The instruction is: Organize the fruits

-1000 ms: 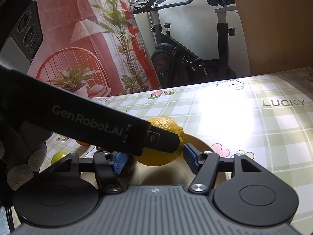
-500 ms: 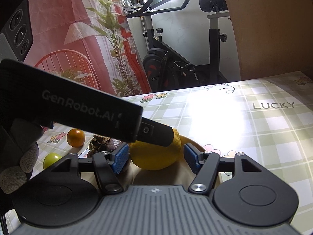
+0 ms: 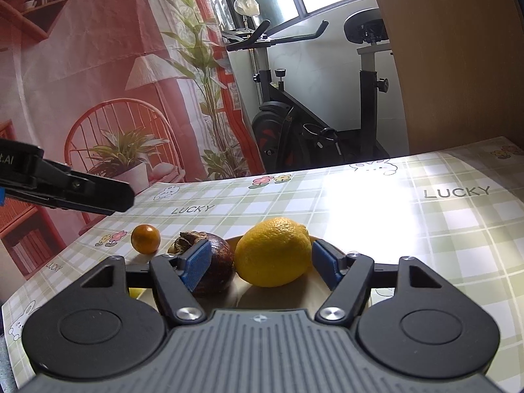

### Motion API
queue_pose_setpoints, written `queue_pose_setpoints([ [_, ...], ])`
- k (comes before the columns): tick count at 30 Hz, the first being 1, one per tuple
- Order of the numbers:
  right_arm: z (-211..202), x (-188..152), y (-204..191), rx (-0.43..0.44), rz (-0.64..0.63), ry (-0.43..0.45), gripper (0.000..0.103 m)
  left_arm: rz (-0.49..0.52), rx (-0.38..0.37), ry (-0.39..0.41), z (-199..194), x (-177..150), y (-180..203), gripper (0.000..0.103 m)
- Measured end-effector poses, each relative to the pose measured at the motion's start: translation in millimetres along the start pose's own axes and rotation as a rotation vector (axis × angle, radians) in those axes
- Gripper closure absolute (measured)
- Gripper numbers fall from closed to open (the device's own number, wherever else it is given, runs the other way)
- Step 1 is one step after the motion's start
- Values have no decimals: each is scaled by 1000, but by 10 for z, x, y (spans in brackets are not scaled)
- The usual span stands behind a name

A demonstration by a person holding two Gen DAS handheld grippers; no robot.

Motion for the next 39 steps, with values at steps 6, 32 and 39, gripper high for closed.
queue_pose_setpoints([
  [6,-6,16,-29,-82,25,-19,32,-51,75,31,-250,-12,-389,42],
  [32,183,-70,-1463,44,-98,-180,53,-185,72,71,-768,-294,-1181,43],
  [39,198,-239,-1706,75,-156,-230,54,-201,53,46,-728,-431,-1278,43],
])
Point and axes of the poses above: each gripper's, at about its wrist camera, not at the fingertips, and z roughly the way its jaws point, y to its right, x to its top, the point moved 1 cm from there along z, roughly the way its jaws point, and after that the axes turned 3 degrees about -y, right-handed, at the moved point
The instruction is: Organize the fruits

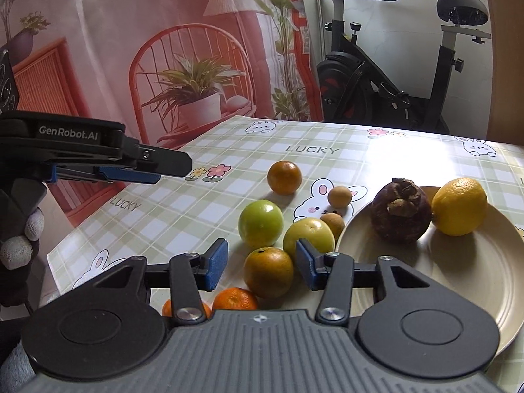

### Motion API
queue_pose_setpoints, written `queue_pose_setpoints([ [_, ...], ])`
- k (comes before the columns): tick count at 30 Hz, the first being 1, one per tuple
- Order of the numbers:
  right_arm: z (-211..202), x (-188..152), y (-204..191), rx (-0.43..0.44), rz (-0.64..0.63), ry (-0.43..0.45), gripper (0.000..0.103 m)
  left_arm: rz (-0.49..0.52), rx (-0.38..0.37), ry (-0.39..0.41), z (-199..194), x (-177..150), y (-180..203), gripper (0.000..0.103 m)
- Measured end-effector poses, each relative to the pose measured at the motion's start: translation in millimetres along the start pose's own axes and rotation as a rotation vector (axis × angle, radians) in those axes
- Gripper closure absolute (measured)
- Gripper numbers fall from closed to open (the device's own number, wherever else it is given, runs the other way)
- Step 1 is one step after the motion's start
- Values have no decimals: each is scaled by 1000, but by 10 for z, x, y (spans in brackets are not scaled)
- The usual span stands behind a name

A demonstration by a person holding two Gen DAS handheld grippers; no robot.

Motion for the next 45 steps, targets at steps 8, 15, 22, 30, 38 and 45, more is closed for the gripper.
queue_pose_setpoints([
  [8,-6,-156,-115,27,-15,-38,56,30,15,-42,31,-208,-55,43],
  [15,-30,-204,-117,30,-8,-47,57,39,17,-42,-5,-274,-45,43],
  [22,-68,-251,-56,8,24,-33,57,43,12,-43,-14,-329,-11,43],
  [30,-87,-239,-23,-19,21,-18,57,63,12,24,-76,-343,18,43],
  [38,-76,-223,-45,-28,-9,-1,57,92,78,76,-94,-348,21,42],
  [45,35,-157,-77,-43,-62,-5,57,97,41,38,-23,-346,28,43],
])
Point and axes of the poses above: each gripper's, at about its wrist camera, not at the fingertips, and z roughly the way its jaws point, y to its right, x to its top, the point moved 1 cm from there along z, roughly the way its jaws point, and after that the axes turned 3 degrees about -y, right-handed, at the moved point
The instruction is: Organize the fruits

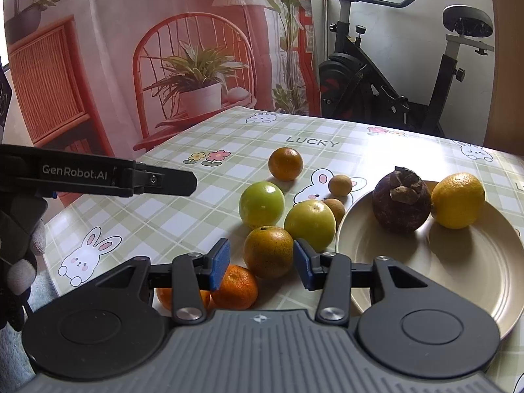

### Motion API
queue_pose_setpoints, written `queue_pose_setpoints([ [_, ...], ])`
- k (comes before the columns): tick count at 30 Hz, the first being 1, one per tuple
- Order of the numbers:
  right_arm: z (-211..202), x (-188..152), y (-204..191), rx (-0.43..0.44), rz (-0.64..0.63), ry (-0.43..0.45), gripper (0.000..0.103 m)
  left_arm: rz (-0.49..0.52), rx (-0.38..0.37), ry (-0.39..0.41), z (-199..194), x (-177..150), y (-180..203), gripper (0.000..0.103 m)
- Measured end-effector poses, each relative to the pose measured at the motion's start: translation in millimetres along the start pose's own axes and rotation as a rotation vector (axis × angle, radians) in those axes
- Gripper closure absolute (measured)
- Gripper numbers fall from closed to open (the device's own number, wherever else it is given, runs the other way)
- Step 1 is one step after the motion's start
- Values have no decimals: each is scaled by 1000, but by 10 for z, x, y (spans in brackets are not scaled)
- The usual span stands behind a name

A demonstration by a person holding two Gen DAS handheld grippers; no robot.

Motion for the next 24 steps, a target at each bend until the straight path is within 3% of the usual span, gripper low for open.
queue_pose_setpoints([
  [15,207,20,61,-2,16,-46,57,-47,-43,-129,284,81,14,43],
  [24,242,20,33,11,-2,-49,59,-24,-188,-236,572,36,214,44],
])
Point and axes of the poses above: each gripper's, at about its wrist camera, not at the fingertips, and z roughly the way its jaws point, y to its right, x to its top, the point moved 1 cm from there along z, roughly the way its jaws point, and after that the axes turned 3 degrees about -y, right-handed, at the moved point
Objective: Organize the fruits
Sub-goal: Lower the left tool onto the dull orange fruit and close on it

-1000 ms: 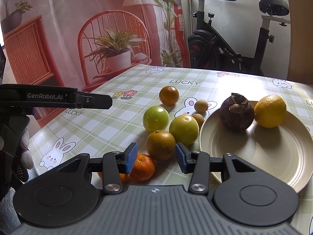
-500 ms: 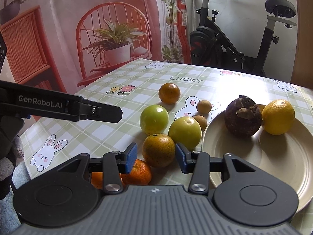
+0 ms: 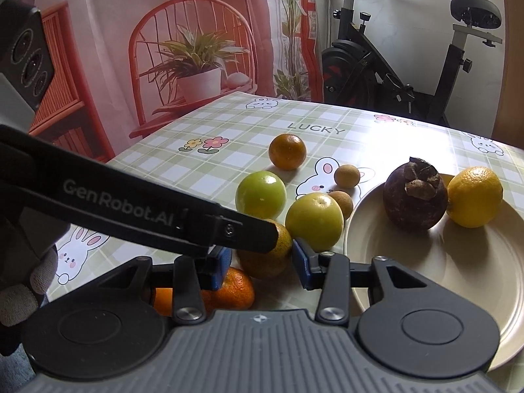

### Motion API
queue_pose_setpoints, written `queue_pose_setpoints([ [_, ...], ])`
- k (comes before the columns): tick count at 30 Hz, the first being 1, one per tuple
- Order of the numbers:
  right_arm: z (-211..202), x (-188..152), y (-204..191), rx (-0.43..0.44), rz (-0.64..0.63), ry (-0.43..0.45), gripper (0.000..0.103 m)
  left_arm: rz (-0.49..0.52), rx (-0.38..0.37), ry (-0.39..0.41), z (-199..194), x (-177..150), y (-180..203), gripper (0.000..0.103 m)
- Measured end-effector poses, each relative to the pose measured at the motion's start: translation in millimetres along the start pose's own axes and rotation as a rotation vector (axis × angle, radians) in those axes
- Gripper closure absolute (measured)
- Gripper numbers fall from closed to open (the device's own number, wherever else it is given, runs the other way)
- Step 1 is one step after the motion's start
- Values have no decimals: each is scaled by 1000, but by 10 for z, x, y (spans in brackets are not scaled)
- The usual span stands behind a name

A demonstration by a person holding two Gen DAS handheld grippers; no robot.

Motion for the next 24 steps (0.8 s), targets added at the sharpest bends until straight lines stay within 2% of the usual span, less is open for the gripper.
queue_pose_setpoints([
  [3,4,-5,8,8,4,0,59,-10,-13,-11,41,14,-19,59],
  [4,5,-4,9,10,5,-1,59,-16,-15,-14,61,23,-30,61],
  [24,87,1,118,38,82,-21,58,-44,-54,-29,186,43,-117,60],
])
Point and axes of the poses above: each gripper's, at about its wrist camera, not at the fingertips, and z roughly the way its jaws point, y to its right, x to its top, the point moved 1 cm from there along z, roughly the way its jaws point, and after that the axes turned 3 degrees about -y, right-handed, at the moved point
